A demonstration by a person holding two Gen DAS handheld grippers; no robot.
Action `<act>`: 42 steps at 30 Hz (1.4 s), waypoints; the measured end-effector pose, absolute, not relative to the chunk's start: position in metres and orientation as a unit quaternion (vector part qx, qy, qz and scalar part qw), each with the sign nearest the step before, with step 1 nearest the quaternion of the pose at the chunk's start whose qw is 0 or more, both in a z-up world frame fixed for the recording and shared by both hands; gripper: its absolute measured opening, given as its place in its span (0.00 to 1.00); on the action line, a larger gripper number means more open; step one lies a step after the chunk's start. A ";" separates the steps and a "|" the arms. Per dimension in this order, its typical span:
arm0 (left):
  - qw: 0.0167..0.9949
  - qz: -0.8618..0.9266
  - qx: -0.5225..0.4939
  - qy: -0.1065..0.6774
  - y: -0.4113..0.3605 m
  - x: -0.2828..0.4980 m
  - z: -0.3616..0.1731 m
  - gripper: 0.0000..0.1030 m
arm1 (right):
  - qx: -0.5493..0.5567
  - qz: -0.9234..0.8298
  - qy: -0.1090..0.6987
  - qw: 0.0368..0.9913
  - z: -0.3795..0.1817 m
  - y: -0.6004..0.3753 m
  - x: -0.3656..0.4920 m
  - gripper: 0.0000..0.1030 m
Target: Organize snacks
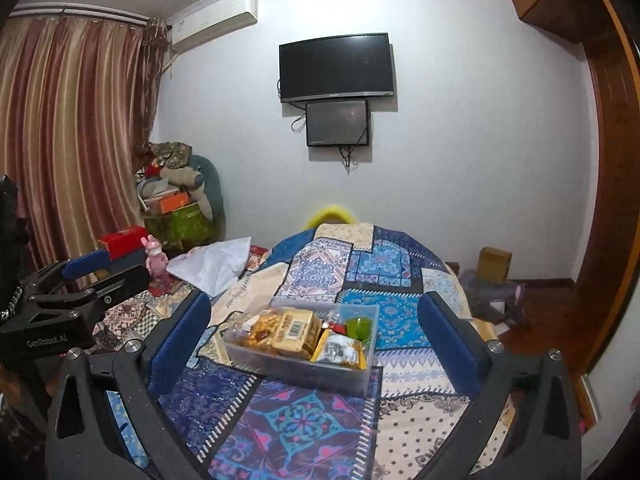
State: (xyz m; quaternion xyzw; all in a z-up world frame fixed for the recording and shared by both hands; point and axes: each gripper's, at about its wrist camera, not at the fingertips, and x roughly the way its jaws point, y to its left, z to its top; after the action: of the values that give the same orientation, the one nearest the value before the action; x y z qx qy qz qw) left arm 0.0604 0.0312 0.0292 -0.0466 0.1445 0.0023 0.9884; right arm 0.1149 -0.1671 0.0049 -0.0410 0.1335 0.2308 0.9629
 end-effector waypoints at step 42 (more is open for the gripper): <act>0.987 -0.004 -0.048 0.151 0.028 0.062 0.021 0.99 | -0.036 0.240 0.143 0.959 -0.001 -0.164 0.110 1.00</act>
State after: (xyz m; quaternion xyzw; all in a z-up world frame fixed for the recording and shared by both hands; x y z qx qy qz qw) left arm 0.0620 0.0277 0.0211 -0.0475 0.1511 -0.0035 0.9874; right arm 0.1101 -0.1643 -0.0006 -0.0356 0.1431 0.2405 0.9594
